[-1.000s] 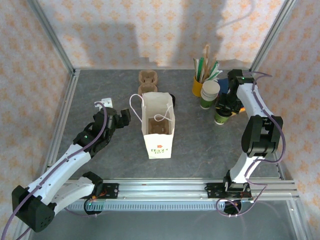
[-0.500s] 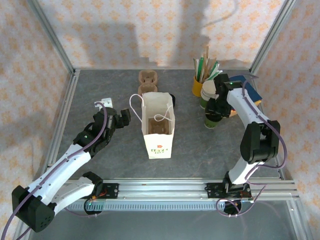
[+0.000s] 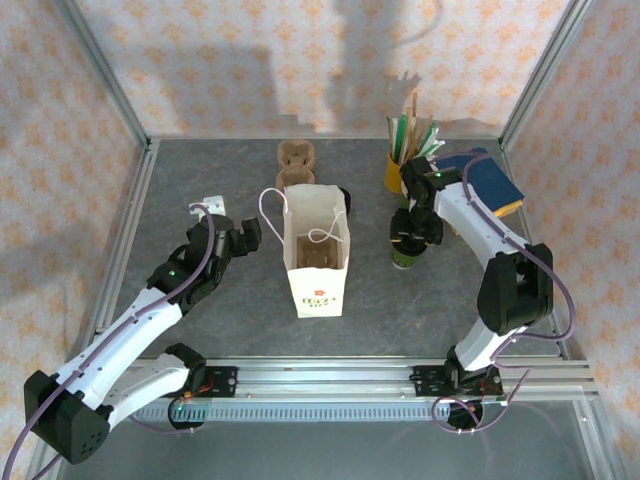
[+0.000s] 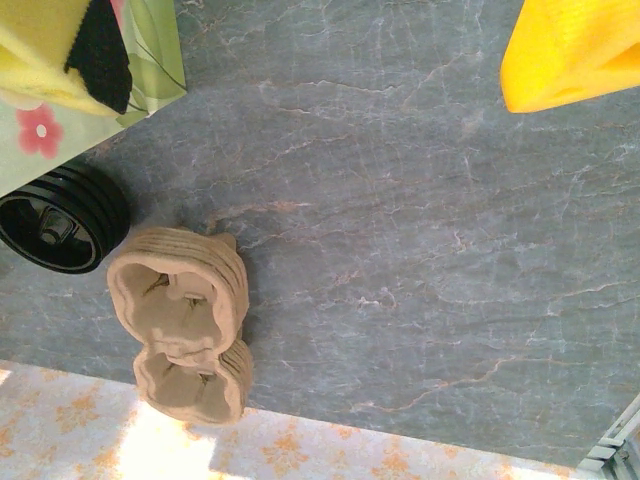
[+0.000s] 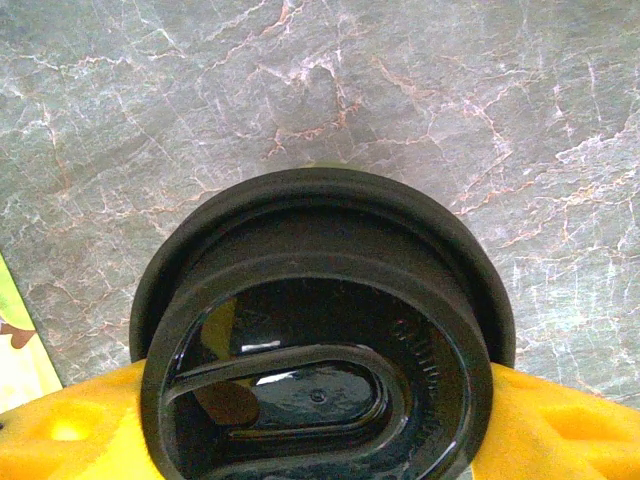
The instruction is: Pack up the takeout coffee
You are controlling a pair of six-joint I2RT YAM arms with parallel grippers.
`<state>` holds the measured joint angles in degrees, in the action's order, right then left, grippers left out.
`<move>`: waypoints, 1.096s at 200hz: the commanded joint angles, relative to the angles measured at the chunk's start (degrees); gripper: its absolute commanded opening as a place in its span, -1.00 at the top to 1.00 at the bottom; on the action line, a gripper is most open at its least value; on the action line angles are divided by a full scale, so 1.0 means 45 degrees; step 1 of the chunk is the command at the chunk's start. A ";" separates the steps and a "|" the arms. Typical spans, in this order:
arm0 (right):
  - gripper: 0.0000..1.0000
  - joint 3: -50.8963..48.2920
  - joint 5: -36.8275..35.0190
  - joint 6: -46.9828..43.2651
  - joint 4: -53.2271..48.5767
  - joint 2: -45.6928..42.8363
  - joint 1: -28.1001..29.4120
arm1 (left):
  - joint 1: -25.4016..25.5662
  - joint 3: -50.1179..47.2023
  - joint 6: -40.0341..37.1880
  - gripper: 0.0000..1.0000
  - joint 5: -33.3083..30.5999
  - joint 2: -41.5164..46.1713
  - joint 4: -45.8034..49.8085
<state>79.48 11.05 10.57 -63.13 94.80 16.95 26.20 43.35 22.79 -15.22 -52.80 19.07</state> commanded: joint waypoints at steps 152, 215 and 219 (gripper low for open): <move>-0.10 0.1420 0.0782 0.0816 -0.1420 -0.0184 0.0640 | -0.0064 0.0328 0.0002 -0.92 0.0436 0.0481 0.0434; -0.08 0.4584 0.1242 0.0988 -0.2239 -0.0901 0.1647 | 0.0812 0.0007 0.0529 -0.62 0.0688 0.1003 0.1596; -0.07 0.4830 0.1222 0.1023 -0.2352 -0.0911 0.1694 | 0.0998 -0.0030 0.0607 -0.62 0.0507 0.1052 0.1762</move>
<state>95.37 15.94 13.74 -69.78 93.62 23.00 27.22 43.33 24.14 -10.94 -49.63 21.67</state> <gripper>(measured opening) 0.613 0.811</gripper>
